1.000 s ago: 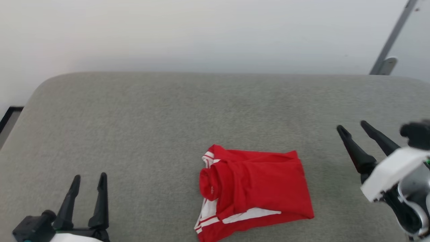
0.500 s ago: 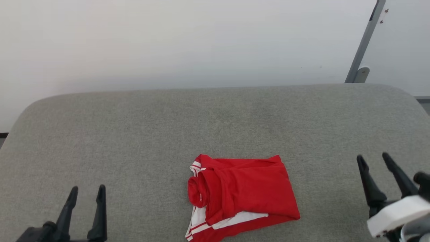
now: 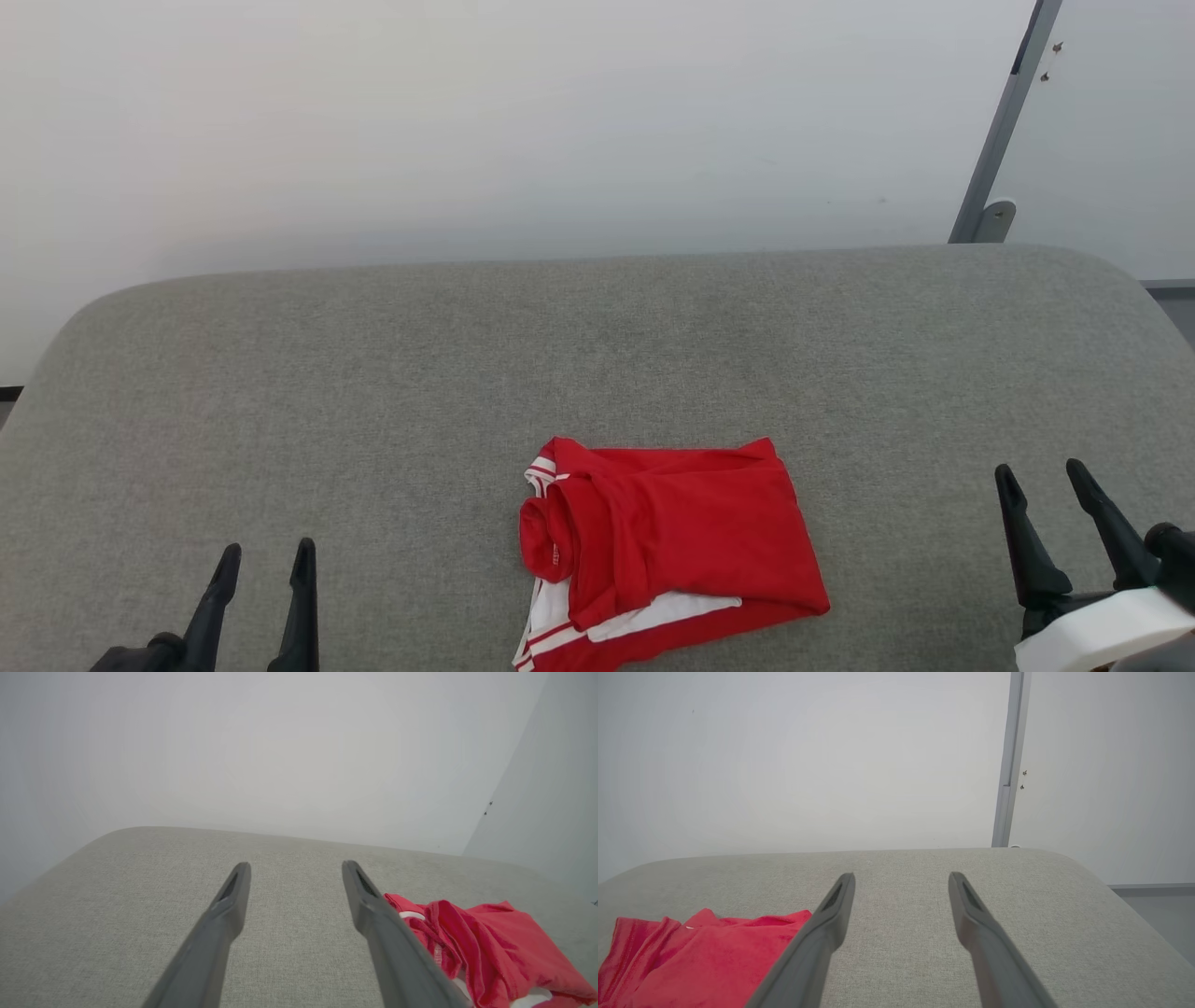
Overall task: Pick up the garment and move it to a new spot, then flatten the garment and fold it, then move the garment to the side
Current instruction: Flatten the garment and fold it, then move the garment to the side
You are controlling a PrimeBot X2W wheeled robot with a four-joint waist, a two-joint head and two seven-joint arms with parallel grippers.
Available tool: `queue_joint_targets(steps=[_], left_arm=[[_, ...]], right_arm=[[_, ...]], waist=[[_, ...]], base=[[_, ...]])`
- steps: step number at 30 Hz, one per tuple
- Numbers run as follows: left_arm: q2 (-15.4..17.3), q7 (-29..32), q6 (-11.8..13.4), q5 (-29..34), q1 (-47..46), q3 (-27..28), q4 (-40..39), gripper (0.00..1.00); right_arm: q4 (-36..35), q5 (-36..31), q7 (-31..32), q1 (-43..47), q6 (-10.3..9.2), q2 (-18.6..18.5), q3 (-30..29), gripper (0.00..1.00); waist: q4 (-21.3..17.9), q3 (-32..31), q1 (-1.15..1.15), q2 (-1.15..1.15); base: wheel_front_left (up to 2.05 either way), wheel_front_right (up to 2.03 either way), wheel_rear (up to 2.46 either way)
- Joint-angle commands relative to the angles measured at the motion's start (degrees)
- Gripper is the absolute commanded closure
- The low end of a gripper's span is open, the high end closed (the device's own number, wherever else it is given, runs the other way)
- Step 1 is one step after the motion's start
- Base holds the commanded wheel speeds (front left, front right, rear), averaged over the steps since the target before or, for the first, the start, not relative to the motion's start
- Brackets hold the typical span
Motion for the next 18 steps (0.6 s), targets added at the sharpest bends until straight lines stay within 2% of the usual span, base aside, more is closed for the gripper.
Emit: queue_joint_targets(steps=[1,18], left_arm=[[-0.19,-0.27,-0.19,0.49,0.23,0.31,0.30,0.00],[-0.96,-0.27,-0.20,1.32,-1.84,0.83,0.95,0.00]], right_arm=[[0.23,-0.38,-0.67,0.67,0.01,0.42,0.02,0.00],[0.59,-1.18,-2.48,2.18,0.01,2.74,-0.75,0.00]], waist=[[0.01,-0.06,0.00,0.00],[0.03,0.27,0.00,0.00]], base=[[0.00,0.00,0.00],[0.00,0.00,0.00]])
